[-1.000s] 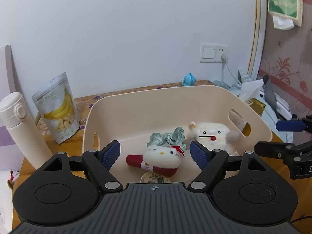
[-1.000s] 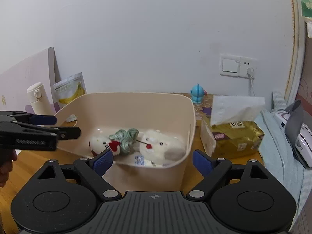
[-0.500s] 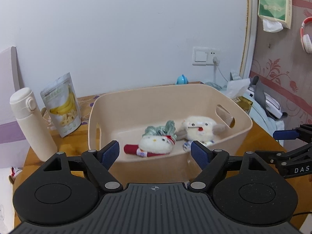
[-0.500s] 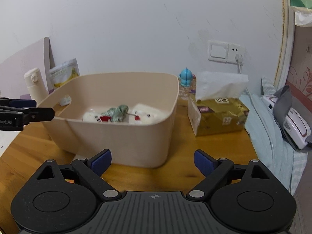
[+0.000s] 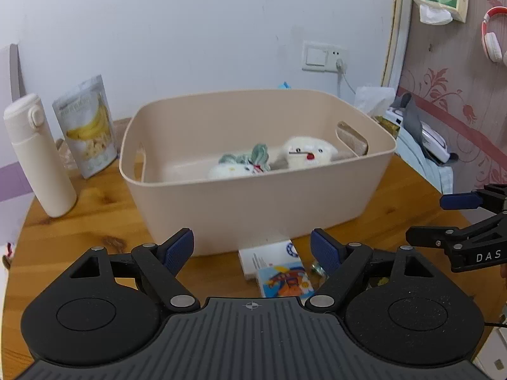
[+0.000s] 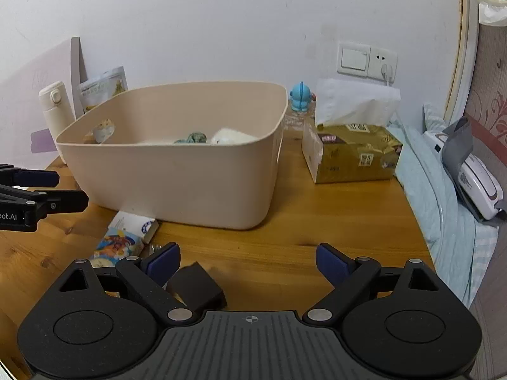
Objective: Organize objects
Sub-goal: 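Move both tools down toward the tissue pack and black box beside bin, then grasp cartoon tissue pack with left tool while right tool grasps black box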
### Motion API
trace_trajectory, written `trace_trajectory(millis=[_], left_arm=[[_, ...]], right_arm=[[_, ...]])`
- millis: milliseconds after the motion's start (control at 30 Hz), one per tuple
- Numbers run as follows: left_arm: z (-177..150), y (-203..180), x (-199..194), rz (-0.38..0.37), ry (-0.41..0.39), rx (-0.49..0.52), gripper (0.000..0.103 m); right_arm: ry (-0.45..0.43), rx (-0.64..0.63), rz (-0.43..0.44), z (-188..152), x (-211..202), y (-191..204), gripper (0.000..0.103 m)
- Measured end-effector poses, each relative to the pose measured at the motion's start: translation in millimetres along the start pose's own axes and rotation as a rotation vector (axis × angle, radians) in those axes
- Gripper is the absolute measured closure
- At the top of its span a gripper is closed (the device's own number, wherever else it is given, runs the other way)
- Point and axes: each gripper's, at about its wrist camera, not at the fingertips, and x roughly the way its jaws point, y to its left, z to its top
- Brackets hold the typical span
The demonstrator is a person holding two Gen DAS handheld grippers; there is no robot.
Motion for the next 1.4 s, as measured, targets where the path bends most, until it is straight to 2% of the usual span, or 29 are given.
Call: trace_trajectory(millis=[400, 833, 1400], left_arm=[[-13, -3, 12, -0.018, 0.057, -0.011, 0.021], [-31, -14, 33, -0.064, 0.156, -0.006, 0.021], [-42, -21, 56, -0.036, 0.224, -0.021, 0.021]], right_arm=[[0.046, -0.006, 0.007, -14, 7, -3, 0.009], [0.120, -0.047, 0.036, -26, 23, 3, 0.009], [0.154, -0.085, 0.033, -28, 48, 12, 0.009]])
